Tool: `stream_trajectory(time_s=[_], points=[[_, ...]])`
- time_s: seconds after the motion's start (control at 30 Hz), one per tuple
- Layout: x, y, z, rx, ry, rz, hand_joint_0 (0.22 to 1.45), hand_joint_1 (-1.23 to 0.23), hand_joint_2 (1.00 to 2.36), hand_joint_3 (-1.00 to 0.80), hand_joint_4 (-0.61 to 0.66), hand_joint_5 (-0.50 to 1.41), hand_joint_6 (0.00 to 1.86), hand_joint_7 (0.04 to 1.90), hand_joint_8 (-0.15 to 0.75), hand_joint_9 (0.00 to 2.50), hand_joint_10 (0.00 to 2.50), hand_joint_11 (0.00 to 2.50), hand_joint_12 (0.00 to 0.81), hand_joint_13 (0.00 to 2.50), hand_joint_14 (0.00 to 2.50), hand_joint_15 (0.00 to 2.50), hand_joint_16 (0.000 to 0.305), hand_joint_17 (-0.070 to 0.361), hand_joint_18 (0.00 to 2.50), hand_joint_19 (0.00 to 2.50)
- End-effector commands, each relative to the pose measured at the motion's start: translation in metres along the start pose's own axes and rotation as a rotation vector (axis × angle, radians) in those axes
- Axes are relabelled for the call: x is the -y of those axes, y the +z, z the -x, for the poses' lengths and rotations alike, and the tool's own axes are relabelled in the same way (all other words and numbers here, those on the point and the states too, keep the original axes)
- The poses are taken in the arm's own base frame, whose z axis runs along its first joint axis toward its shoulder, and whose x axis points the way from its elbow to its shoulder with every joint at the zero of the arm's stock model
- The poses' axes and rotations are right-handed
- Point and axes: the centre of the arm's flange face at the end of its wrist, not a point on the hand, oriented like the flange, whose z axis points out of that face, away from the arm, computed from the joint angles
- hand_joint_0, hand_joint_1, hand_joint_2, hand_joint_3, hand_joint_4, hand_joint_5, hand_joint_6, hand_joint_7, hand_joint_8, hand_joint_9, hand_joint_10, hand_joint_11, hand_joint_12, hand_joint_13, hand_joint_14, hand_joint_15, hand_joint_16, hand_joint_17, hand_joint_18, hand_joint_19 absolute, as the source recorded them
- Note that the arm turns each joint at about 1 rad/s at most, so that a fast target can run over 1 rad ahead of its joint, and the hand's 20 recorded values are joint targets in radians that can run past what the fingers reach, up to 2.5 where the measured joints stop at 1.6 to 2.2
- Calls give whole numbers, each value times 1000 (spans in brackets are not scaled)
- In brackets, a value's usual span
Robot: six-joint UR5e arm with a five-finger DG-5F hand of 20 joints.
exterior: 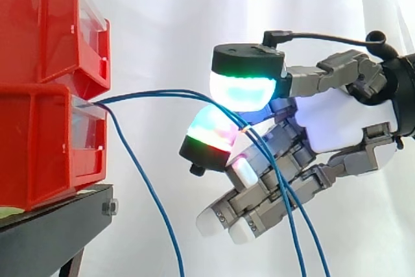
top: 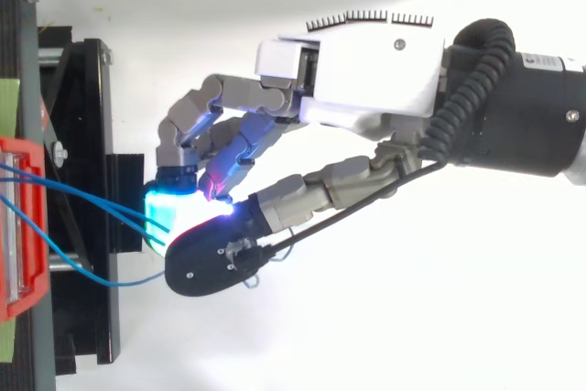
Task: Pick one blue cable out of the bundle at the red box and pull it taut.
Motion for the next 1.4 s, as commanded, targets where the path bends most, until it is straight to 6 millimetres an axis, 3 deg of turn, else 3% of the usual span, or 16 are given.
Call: stream_trajectory(time_s=[0.0,0.17,0.33,0.5,0.63,0.93,1.1,1.37], points=[[1,-1,0,-1,0,-9,730,-813,1008,-407,-16,-206,934,911,307,868,13,826,367,491,7,203,48,107,498,109],[2,-2,0,-1,13,-18,712,-804,1000,-500,54,-209,934,857,302,866,11,823,366,494,7,210,48,107,507,121],[4,-4,-2,-4,63,-38,539,-618,1000,-500,108,-199,903,834,332,896,11,803,386,492,8,234,51,115,494,176],[4,-5,-3,-2,81,-44,490,-540,1000,-500,125,-195,897,826,345,893,12,784,408,486,9,238,55,124,485,174],[4,-5,-3,-2,81,-44,465,-635,1000,-500,130,-189,898,831,355,901,12,788,418,492,7,231,57,128,492,158],[4,-5,-4,-7,81,-44,502,-887,1000,-500,98,-176,911,872,329,919,12,824,391,504,7,212,53,119,497,115],[4,-5,-3,-6,81,-44,626,-813,1000,-500,76,-168,914,920,310,937,14,845,368,504,7,213,47,107,490,129],[4,-5,-3,-5,83,-44,650,-769,1007,-399,31,-168,926,984,321,949,14,840,370,510,7,219,48,107,499,148]])
